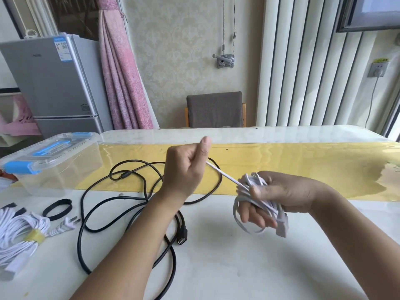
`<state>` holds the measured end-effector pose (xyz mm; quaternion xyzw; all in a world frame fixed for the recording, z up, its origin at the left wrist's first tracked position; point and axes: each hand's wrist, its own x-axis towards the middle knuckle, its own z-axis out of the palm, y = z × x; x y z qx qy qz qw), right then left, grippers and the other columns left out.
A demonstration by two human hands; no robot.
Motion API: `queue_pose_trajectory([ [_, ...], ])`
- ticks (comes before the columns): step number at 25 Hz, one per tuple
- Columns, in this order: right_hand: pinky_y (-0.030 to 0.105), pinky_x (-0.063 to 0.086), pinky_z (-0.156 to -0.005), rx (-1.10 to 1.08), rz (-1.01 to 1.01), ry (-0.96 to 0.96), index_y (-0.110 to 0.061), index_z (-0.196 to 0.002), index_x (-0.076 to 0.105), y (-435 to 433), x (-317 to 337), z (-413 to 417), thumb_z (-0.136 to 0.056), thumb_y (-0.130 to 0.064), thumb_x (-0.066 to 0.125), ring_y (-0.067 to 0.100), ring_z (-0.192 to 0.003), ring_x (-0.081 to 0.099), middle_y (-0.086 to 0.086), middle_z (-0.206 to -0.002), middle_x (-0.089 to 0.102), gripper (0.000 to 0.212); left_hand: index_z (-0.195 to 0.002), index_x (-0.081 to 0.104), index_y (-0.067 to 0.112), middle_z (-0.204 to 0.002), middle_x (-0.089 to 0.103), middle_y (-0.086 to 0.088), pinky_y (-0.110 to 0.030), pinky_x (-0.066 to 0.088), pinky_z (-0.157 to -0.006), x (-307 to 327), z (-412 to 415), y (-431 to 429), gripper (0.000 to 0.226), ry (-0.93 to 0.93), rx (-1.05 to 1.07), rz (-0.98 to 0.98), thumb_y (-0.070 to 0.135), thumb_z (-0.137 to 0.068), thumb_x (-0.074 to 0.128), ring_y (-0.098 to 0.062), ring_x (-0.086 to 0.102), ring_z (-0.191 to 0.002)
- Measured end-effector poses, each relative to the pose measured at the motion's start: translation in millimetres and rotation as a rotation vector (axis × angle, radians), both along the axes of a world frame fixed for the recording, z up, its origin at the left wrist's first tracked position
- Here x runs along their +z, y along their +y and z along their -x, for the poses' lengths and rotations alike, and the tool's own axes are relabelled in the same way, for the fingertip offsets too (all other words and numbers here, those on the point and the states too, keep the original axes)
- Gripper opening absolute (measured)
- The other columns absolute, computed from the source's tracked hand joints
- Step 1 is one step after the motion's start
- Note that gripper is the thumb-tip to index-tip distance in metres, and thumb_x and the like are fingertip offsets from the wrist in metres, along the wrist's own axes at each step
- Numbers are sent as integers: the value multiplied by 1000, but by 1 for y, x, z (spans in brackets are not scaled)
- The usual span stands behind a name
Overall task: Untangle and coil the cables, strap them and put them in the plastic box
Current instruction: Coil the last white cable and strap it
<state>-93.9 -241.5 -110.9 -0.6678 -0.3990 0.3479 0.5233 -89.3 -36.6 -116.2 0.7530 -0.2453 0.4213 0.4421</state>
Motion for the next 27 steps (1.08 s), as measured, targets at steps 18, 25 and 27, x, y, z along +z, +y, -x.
queue_pose_trajectory([
  [18, 24, 39, -58, -35, -1055, 692, 11, -89, 60, -41, 25, -10, -99, -19, 44, 15, -50, 45, 21, -66, 57, 35, -49, 28, 18, -45, 31, -3, -35, 23, -50, -32, 7, -47, 58, 498, -54, -572, 43, -101, 34, -23, 31, -46],
  [25, 14, 49, -52, -683, -914, 271, -9, -72, 65, -37, 4, -24, -88, -23, 49, 5, -51, 58, 2, -66, 65, 27, -60, 25, 19, -50, 17, 5, -26, 16, -43, -30, 18, -53, 42, 38, -123, -470, 32, -97, 40, -22, 21, -45],
  [27, 17, 54, -61, -813, -758, 60, -7, -84, 66, -26, 3, -21, -82, -20, 53, 9, -68, 68, 7, -83, 73, 19, -61, 27, 19, -50, 18, 6, -25, 15, -44, -30, 19, -53, 40, -10, -112, -506, 30, -96, 43, -22, 22, -44],
])
